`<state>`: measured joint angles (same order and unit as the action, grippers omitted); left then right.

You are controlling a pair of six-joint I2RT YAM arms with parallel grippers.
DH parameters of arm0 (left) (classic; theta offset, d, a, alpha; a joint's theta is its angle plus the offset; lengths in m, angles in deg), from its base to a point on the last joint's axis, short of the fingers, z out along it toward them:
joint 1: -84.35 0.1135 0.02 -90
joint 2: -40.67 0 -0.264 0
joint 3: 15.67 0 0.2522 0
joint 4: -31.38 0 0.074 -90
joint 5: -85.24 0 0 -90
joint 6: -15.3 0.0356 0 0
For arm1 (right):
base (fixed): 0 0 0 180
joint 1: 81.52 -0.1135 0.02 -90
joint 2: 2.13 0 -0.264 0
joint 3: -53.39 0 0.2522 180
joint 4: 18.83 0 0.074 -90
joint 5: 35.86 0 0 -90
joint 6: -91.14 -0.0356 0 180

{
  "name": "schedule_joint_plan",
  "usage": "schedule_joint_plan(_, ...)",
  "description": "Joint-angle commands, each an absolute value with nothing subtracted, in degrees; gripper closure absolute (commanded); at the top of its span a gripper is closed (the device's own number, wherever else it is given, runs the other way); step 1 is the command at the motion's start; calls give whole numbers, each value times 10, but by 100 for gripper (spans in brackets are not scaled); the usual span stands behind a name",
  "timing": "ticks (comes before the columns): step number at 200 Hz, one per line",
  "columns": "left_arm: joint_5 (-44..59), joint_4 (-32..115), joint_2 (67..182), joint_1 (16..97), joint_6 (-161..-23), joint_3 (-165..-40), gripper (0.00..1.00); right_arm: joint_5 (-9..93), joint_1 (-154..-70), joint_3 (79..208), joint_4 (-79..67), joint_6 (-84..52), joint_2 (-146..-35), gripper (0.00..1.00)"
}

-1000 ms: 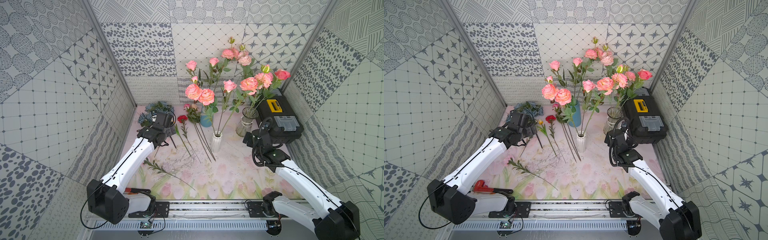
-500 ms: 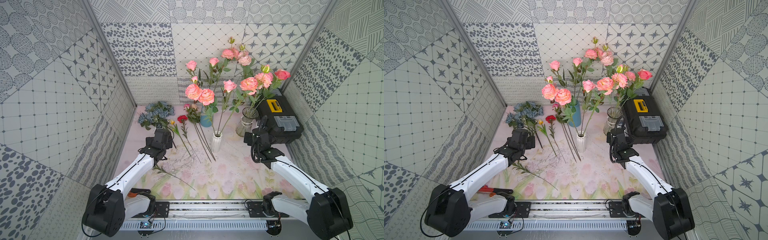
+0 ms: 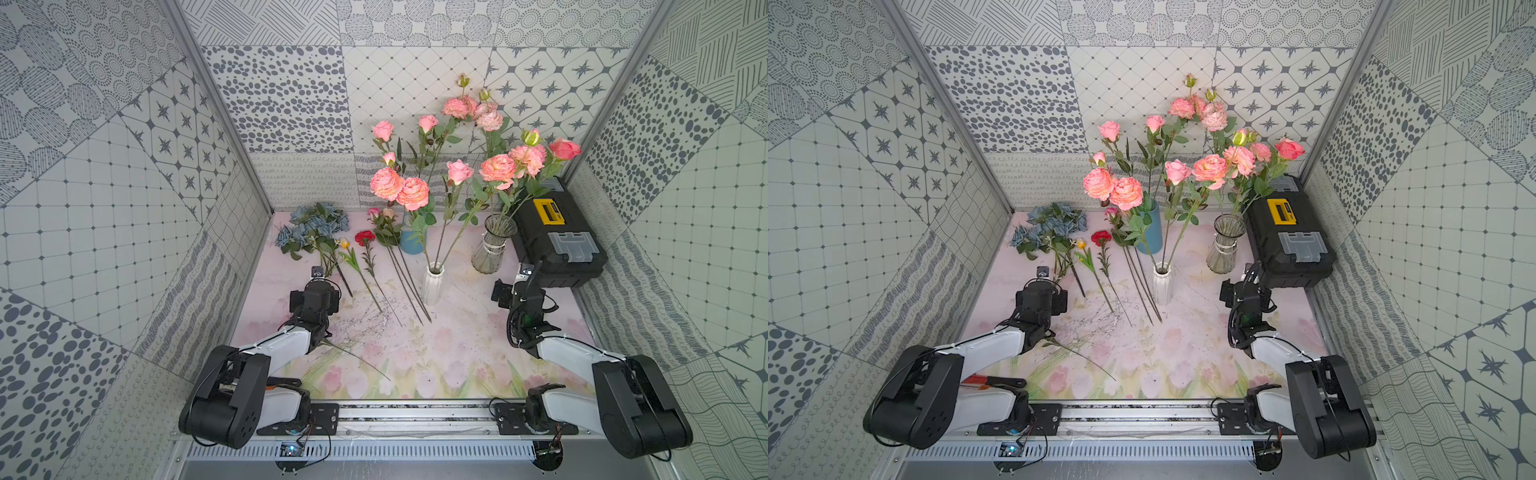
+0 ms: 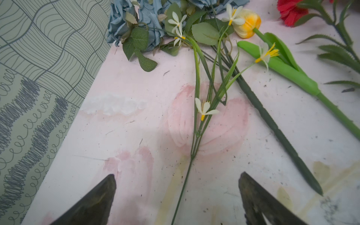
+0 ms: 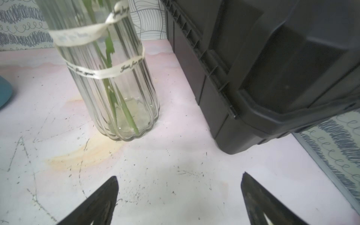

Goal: Place the pink flowers into the vase
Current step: Reset both arms

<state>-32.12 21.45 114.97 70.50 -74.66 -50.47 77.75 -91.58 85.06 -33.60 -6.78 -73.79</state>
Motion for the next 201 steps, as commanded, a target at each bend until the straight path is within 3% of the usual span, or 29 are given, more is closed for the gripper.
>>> schedule_joint_plan(1, -300, 47, 1161, 715, -707, -486, 2, 757, -911, 836, -486, -58, -752, 2)
schedule_joint_plan(29, -286, -24, 1186, 718, -684, -474, 2, 760, -911, 815, -538, -36, -754, 2)
schedule_joint_plan(61, -305, 49, 1157, 720, -742, -485, 2, 769, -903, 799, -552, -22, -741, 2)
schedule_joint_plan(93, -301, 2, 1144, 721, -728, -456, 2, 763, -901, 788, -615, -21, -767, 2)
schedule_joint_plan(129, -288, -95, 1188, 726, -668, -446, 2, 760, -901, 782, -661, -9, -797, 2)
schedule_joint_plan(162, -261, -214, 1302, 734, -651, -454, 2, 774, -901, 766, -742, -10, -848, 2)
schedule_joint_plan(186, -222, -242, 1303, 749, -672, -429, 1, 766, -901, 750, -822, -2, -891, 2)
schedule_joint_plan(201, -215, -292, 1341, 753, -668, -424, 2, 750, -901, 757, -801, 4, -887, 2)
